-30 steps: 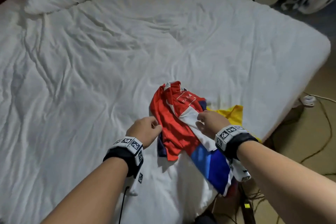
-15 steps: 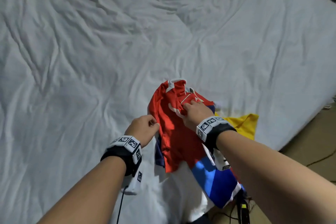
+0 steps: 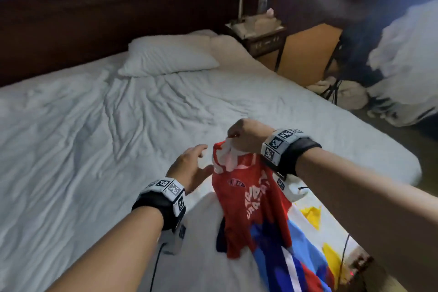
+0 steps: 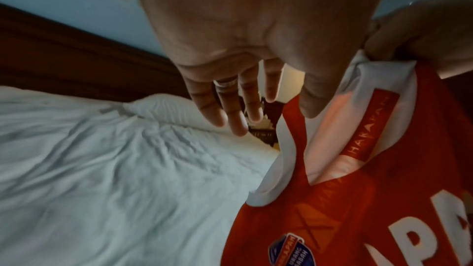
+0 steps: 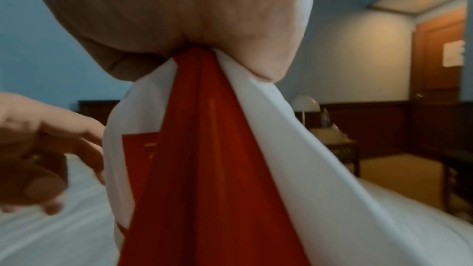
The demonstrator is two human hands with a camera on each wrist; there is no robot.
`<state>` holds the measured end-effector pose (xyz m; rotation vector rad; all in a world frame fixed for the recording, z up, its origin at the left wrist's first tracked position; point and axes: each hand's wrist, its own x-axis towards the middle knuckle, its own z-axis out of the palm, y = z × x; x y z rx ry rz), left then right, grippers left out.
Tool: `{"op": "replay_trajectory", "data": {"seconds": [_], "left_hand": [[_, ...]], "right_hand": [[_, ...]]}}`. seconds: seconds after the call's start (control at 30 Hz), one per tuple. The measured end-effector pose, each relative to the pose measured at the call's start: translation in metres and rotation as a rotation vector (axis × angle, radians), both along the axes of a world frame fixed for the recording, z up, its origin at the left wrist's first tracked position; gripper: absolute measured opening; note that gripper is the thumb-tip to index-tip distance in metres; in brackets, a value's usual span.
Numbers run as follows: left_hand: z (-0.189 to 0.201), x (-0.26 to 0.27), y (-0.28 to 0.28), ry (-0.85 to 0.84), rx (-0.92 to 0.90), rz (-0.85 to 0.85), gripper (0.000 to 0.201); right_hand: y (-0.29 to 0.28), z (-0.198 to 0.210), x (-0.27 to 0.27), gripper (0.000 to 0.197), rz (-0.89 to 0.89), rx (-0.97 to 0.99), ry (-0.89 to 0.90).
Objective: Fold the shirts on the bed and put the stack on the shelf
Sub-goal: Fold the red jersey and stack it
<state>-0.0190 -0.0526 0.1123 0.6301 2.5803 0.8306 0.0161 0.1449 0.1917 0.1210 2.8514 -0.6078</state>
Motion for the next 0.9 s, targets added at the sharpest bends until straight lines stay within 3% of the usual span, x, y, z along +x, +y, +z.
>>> {"op": "replay_trajectory", "data": {"seconds": [0.1, 0.17, 0.27, 0.33, 0.47, 0.67, 0.73, 0.83, 0.9], "left_hand": [[0.052, 0.018, -0.042, 0.041, 0.150, 0.004, 0.110], [0.089, 0.031, -0.069, 0.073, 0.194, -0.011, 0.117], [0.146, 0.047, -0.106, 0.122, 0.235, -0.068, 0.073], [0.179, 0.059, -0.126, 0.065, 0.384, -0.057, 0.051], [0.232, 0.083, -0.165, 0.128, 0.569, 0.128, 0.043], [0.278, 0.105, -0.219, 0.289, 0.577, 0.190, 0.023], [0.292, 0.111, -0.235, 0.356, 0.580, 0.204, 0.026], [0.312, 0.120, -0.247, 0.381, 0.568, 0.206, 0.050], [0.323, 0.123, -0.252, 0.479, 0.519, 0.232, 0.038]], "right_hand": [[-0.055, 0.075, 0.027, 0.019, 0.122, 0.032, 0.120], [-0.087, 0.121, 0.047, 0.008, 0.216, 0.066, 0.182], [-0.123, 0.176, 0.068, 0.017, 0.283, 0.169, 0.322], [-0.139, 0.204, 0.079, 0.017, 0.302, 0.178, 0.418], [-0.159, 0.241, 0.092, 0.011, 0.291, 0.148, 0.577], [-0.187, 0.269, 0.089, 0.017, 0.310, 0.208, 0.726], [-0.198, 0.275, 0.089, 0.017, 0.327, 0.207, 0.762], [-0.211, 0.285, 0.089, 0.016, 0.346, 0.183, 0.811], [-0.219, 0.290, 0.090, 0.017, 0.370, 0.182, 0.831]]}}
